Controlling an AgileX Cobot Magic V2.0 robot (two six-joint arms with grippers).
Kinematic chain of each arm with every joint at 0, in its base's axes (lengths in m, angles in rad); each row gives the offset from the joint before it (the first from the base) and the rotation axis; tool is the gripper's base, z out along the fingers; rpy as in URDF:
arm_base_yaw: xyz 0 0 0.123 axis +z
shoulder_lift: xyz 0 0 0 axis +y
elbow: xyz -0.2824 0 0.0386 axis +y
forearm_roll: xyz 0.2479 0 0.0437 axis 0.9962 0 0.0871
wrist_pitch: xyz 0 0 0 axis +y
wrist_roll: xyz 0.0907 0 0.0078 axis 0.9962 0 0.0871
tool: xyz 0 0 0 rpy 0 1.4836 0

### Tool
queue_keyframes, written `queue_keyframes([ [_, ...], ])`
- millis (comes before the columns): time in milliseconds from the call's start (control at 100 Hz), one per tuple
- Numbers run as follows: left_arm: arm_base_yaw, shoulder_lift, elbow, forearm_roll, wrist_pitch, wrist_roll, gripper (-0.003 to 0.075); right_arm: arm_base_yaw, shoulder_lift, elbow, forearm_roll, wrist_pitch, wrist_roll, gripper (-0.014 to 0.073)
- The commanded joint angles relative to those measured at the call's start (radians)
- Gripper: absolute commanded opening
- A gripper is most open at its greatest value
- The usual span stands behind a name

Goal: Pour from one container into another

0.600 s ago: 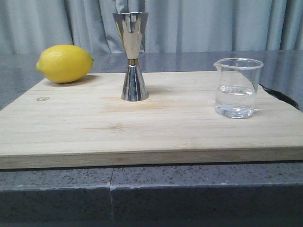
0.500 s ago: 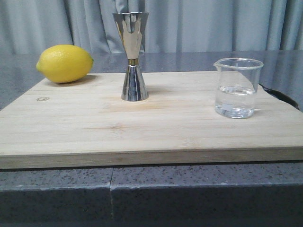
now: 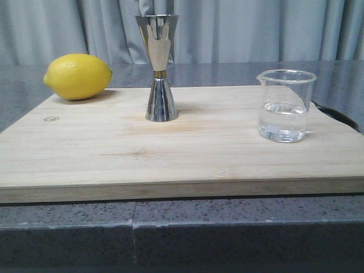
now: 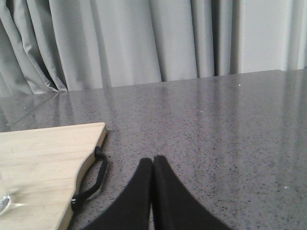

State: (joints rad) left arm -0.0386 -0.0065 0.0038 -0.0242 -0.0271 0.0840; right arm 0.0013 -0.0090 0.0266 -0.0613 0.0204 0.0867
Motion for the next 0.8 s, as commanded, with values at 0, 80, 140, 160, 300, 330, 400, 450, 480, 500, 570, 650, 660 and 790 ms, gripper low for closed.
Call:
queue_keyframes([
  [0,0.004,-0.024,0.005,-0.002,-0.074,0.000,-0.0019,0.002,-0.022,0.016,-0.003,-0.084,0.002,-0.0071],
  [80,0.004,-0.024,0.005,-0.002,-0.074,0.000,-0.0019,0.002,-0.022,0.016,-0.003,-0.084,0.002,-0.0071],
  [140,0.004,-0.024,0.005,-0.002,-0.074,0.000,-0.0019,0.002,-0.022,0.016,-0.003,-0.088,0.002,-0.0071],
  [160,0.004,-0.024,0.005,-0.002,-0.074,0.000,-0.0019,0.002,-0.022,0.016,-0.003,-0.088,0.002,-0.0071],
  [300,0.004,-0.024,0.005,-0.012,-0.078,0.000,-0.0019,0.002,-0.022,0.016,-0.003,-0.099,0.002,-0.0071],
  [330,0.004,-0.024,0.005,-0.027,-0.078,0.000,-0.0019,0.002,-0.022,0.016,-0.003,-0.114,0.002,-0.0071],
  [400,0.004,-0.024,0.003,-0.083,-0.085,0.000,-0.0019,0.002,-0.022,0.016,-0.003,-0.127,0.002,-0.0071],
  [450,0.004,-0.024,0.001,-0.101,-0.085,0.000,-0.0019,0.002,-0.022,0.012,-0.003,-0.123,0.002,-0.0071],
  [480,0.004,-0.024,-0.004,-0.106,-0.085,0.000,-0.0019,0.002,-0.022,0.005,-0.002,-0.113,0.002,-0.0071],
  [500,0.004,-0.024,-0.007,-0.111,-0.083,0.000,-0.0019,0.002,-0.022,-0.001,-0.002,-0.100,0.002,-0.0071],
  [570,0.004,-0.024,-0.027,-0.113,-0.073,0.000,-0.0019,0.002,-0.022,-0.034,-0.002,-0.049,0.002,-0.0071],
  [650,0.004,-0.024,-0.061,-0.113,-0.053,0.000,-0.0019,0.002,-0.022,-0.082,-0.002,0.011,0.002,-0.0071],
  [660,0.004,-0.024,-0.068,-0.113,-0.051,0.000,-0.0019,0.002,-0.022,-0.091,-0.002,0.019,0.002,-0.0071],
  [790,0.004,-0.002,-0.147,-0.113,0.001,0.000,-0.0019,0.002,-0.003,-0.174,-0.031,0.096,0.002,-0.0071],
])
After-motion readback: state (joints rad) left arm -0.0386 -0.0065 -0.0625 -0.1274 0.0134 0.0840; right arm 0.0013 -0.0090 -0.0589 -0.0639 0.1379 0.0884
